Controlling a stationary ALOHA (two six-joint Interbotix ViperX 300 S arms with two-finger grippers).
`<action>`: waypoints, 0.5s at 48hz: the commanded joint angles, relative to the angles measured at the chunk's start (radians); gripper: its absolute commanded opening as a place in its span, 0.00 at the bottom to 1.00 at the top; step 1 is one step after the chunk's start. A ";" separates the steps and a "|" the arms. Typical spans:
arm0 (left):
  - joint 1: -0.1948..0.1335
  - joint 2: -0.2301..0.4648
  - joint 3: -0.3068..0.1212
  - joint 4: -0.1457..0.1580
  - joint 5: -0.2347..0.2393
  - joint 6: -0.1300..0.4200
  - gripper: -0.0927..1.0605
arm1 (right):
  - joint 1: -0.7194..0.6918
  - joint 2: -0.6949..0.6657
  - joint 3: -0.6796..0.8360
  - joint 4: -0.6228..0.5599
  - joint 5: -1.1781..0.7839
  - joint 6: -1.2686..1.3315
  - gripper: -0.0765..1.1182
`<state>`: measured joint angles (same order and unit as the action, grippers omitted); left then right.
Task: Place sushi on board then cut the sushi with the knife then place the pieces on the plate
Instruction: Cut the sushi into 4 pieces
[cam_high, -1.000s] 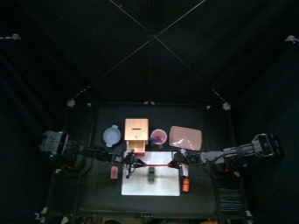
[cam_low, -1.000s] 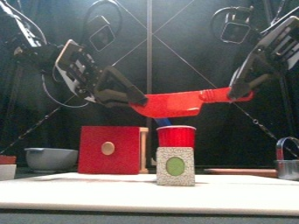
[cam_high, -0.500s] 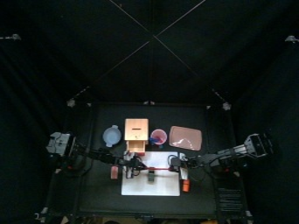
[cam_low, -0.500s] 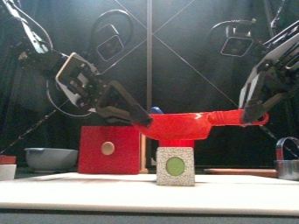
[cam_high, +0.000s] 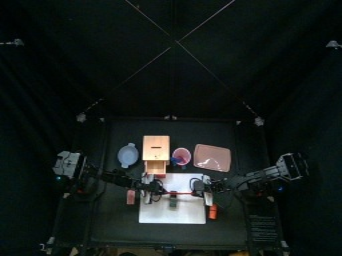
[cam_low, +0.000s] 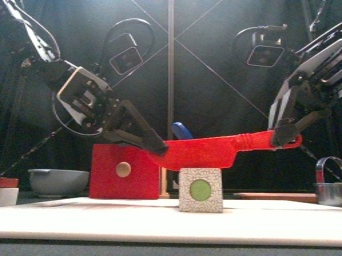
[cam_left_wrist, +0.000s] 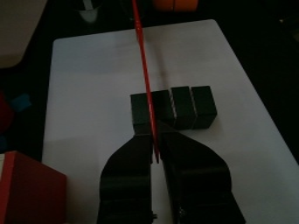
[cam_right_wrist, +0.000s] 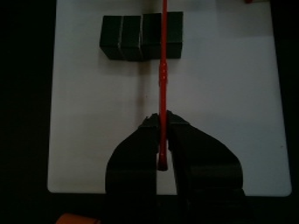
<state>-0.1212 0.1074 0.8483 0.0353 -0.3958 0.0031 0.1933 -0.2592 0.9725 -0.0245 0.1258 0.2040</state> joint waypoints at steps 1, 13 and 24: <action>-0.005 -0.009 0.028 0.003 0.020 0.002 0.46 | 0.009 -0.002 0.005 0.000 0.014 -0.005 0.41; -0.014 -0.014 0.029 0.002 0.021 -0.002 0.46 | 0.009 0.000 0.006 -0.002 0.014 -0.005 0.41; -0.014 -0.006 0.031 -0.014 0.025 0.000 0.46 | 0.009 0.011 0.005 -0.005 0.014 -0.005 0.41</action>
<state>-0.1319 0.1058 0.8498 0.0261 -0.3912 0.0031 0.1933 -0.2454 0.9710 -0.0276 0.1243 0.2040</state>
